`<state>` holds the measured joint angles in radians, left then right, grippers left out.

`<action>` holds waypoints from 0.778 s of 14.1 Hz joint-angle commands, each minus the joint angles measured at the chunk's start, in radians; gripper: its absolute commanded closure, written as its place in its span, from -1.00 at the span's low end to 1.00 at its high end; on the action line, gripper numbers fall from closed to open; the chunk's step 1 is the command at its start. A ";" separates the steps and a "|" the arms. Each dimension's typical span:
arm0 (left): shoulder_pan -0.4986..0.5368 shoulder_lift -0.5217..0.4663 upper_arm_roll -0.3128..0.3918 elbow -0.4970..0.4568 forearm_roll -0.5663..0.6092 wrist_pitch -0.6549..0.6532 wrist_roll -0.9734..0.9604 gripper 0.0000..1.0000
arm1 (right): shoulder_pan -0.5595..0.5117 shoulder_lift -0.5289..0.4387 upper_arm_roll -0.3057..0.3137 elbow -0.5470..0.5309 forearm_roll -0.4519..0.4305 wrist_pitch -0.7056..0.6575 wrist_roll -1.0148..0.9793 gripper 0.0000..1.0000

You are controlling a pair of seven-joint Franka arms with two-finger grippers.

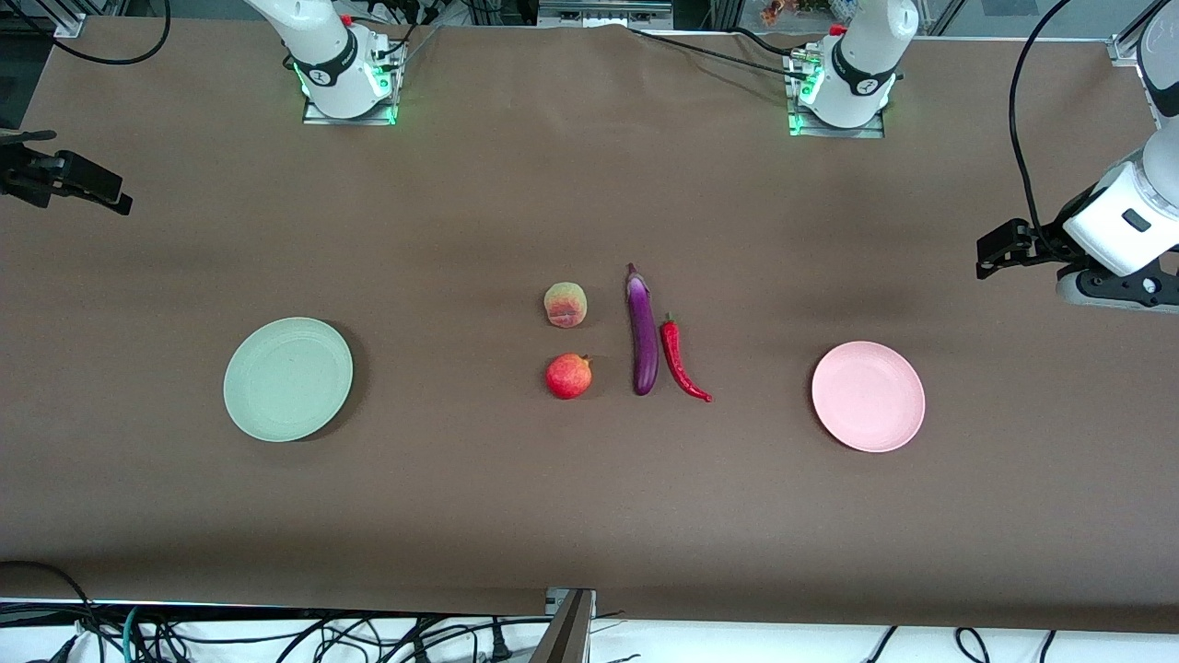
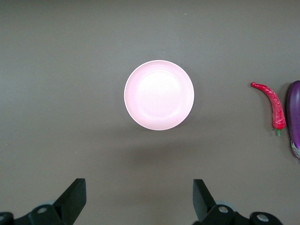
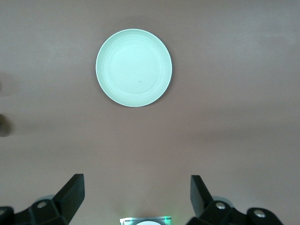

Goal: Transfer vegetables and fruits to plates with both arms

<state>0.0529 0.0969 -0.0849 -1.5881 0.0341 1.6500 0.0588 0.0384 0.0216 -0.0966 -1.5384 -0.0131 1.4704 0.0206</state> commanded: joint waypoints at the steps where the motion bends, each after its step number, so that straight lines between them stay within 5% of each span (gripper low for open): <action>1: 0.004 0.014 -0.006 0.036 0.004 -0.025 0.018 -1.00 | -0.005 0.004 0.001 0.009 0.001 0.004 -0.018 -1.00; 11: -0.004 0.014 -0.006 0.037 0.004 -0.056 0.016 -1.00 | -0.006 0.006 0.001 0.009 0.002 0.010 -0.019 -1.00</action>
<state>0.0521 0.0969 -0.0864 -1.5878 0.0341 1.6373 0.0588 0.0384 0.0250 -0.0966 -1.5384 -0.0131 1.4782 0.0198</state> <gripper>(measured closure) 0.000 0.000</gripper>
